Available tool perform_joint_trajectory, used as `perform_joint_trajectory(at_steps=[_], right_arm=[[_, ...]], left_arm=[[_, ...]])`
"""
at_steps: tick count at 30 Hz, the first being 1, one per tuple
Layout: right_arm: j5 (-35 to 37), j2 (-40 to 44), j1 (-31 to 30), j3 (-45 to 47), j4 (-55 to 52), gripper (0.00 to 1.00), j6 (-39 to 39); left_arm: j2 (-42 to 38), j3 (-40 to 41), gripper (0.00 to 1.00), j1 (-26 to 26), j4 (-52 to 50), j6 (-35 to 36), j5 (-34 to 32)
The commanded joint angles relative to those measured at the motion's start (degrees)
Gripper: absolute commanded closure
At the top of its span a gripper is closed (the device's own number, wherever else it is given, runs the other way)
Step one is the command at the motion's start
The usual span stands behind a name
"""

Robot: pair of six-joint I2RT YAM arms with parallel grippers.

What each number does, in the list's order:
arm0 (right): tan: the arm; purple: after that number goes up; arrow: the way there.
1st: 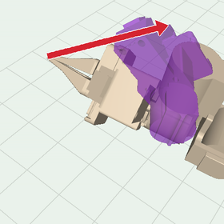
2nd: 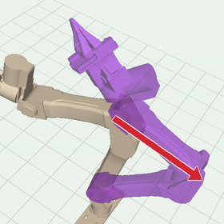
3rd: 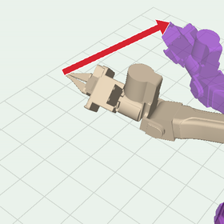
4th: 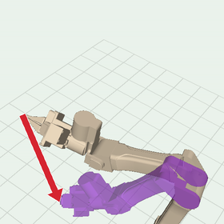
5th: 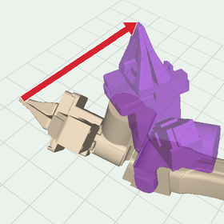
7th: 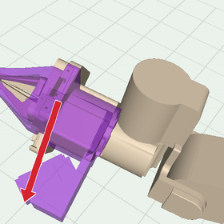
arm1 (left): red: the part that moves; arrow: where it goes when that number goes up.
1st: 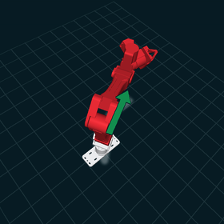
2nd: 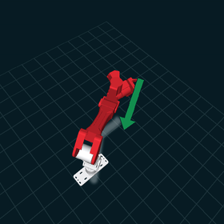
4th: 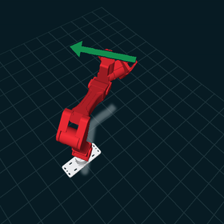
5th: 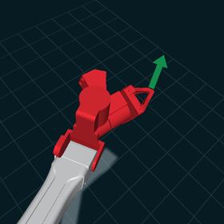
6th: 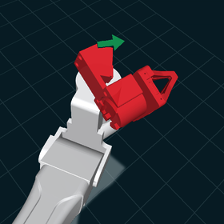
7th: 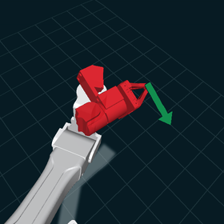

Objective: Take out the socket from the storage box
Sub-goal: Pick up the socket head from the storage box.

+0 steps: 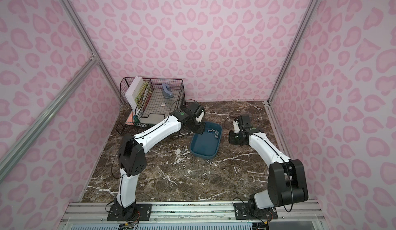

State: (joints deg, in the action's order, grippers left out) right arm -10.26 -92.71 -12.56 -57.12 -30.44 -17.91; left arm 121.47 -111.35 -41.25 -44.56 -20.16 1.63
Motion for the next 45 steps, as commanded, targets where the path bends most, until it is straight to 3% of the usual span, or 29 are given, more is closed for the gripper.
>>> perform_joint_trajectory(at_steps=[1, 8, 24, 45], right_arm=[[-0.7, 0.3, -0.6, 0.6, 2.2, 0.66, -0.8], [-0.9, 0.4, -0.7, 0.8, 2.5, 0.66, -0.4], [-1.1, 0.3, -0.7, 1.0, 2.8, 0.66, 0.0], [-2.3, 0.8, -0.4, 1.0, 2.8, 0.66, 0.5]], left_arm=[[3.5, -3.2, 0.57, 0.3, -2.2, 7.1, 1.1], [10.8, -8.6, 0.57, 1.5, -1.4, 13.4, 4.6], [23.0, -20.6, 0.58, 1.6, -2.7, 22.2, 4.3], [26.6, -23.4, 0.56, 1.6, 2.5, 28.8, 6.3]])
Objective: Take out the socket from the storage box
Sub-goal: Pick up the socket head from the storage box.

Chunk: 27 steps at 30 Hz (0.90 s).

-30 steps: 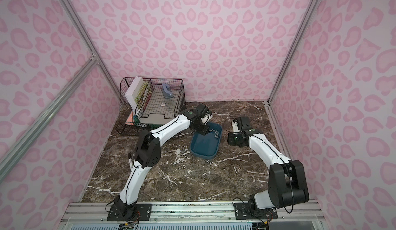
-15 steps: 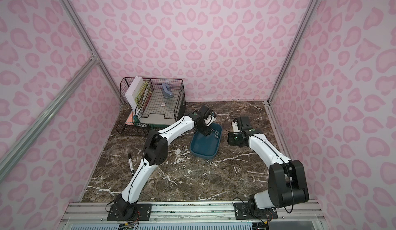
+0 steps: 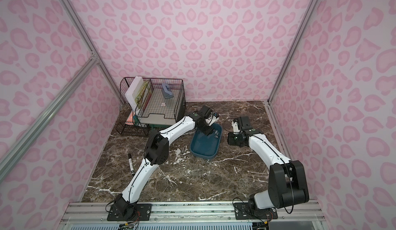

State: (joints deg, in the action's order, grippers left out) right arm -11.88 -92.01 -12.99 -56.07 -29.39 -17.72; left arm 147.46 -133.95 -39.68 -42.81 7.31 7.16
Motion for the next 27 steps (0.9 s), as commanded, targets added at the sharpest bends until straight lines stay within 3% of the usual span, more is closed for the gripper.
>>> perform_joint_trajectory(at_steps=[1, 14, 23, 27], right_arm=[[-0.9, 0.1, -0.1, 0.0, 1.8, 0.66, 0.3], [-1.4, 0.2, 0.1, -0.6, 1.5, 0.66, 0.4], [-1.8, 0.3, 0.2, -0.5, 1.5, 0.66, 0.4], [-1.9, 0.5, 0.3, -0.4, 1.7, 0.66, 0.4]], left_arm=[[0.9, -1.2, 0.56, 0.0, 0.6, 1.3, 0.6], [2.5, -2.9, 0.53, 0.0, 0.6, 3.2, 1.0], [3.4, -3.1, 0.57, -0.1, 0.3, 3.2, 2.1], [3.5, -3.0, 0.64, -0.2, 0.3, 3.0, 2.1]])
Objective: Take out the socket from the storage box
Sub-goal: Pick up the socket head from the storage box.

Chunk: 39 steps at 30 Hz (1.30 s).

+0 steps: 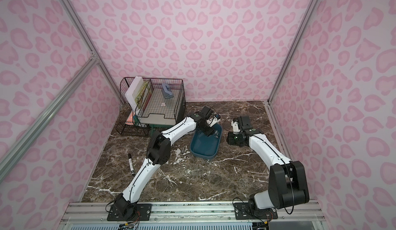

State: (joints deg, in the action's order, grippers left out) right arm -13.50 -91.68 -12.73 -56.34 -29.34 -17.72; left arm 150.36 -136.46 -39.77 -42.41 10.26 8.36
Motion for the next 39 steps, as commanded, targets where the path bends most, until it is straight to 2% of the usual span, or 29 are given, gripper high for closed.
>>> perform_joint_trajectory(at_steps=[1, 4, 11, 17, 23, 31, 39], right_arm=[[-0.4, 0.3, 0.0, -0.1, 1.7, 0.66, 0.4], [-0.4, 0.3, 0.1, 0.0, 1.7, 0.66, 0.4], [-0.5, 0.7, 0.2, 0.4, 1.8, 0.66, 0.4], [-0.9, 1.1, 0.3, 0.6, 2.2, 0.66, 0.1], [-1.8, 1.2, 0.2, 0.9, 2.7, 0.66, -0.2], [-2.7, 1.6, 0.2, 1.4, 3.4, 0.66, -0.7], [-3.2, 1.4, -0.7, 1.3, 4.2, 0.66, -1.6]], left_arm=[[0.6, -0.6, 0.68, -0.1, -0.1, 0.0, 1.0], [0.6, -0.5, 0.79, -0.1, -0.2, -0.3, 1.0], [-0.6, -0.6, 0.84, -0.2, -2.4, -0.6, 2.8], [-4.5, 0.9, 0.88, -0.7, -5.4, -4.9, 2.1], [-14.4, 14.2, 0.89, -0.7, 0.6, -10.3, 1.8], [-31.4, 34.8, 0.91, -0.9, 6.6, -16.9, -0.9], [-42.4, 47.5, 0.93, -0.9, 6.7, -21.6, -6.0]])
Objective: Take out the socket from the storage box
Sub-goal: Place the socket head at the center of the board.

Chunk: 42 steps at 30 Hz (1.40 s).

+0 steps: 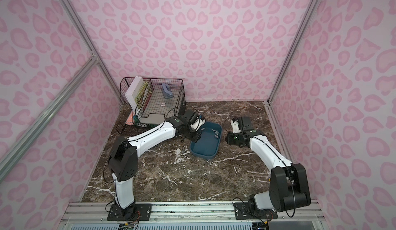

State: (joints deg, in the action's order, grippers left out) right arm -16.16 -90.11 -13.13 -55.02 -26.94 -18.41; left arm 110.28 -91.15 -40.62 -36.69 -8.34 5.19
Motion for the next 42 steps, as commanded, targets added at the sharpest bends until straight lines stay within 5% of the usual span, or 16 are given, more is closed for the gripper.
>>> perform_joint_trajectory(at_steps=[1, 19, 42], right_arm=[[-0.5, -0.3, -0.5, -0.1, 2.0, 0.66, -1.0], [0.1, -1.7, -2.6, -0.6, 2.4, 0.66, -1.8], [0.4, -2.6, -3.5, -0.5, 2.7, 0.66, -1.9]], left_arm=[[-3.6, 3.7, 0.93, -0.1, 1.3, -3.7, -3.2], [-15.6, 26.9, 0.95, 0.5, 8.7, -12.2, -13.0], [-9.8, 33.1, 0.88, 4.0, 15.9, -16.4, -14.3]])
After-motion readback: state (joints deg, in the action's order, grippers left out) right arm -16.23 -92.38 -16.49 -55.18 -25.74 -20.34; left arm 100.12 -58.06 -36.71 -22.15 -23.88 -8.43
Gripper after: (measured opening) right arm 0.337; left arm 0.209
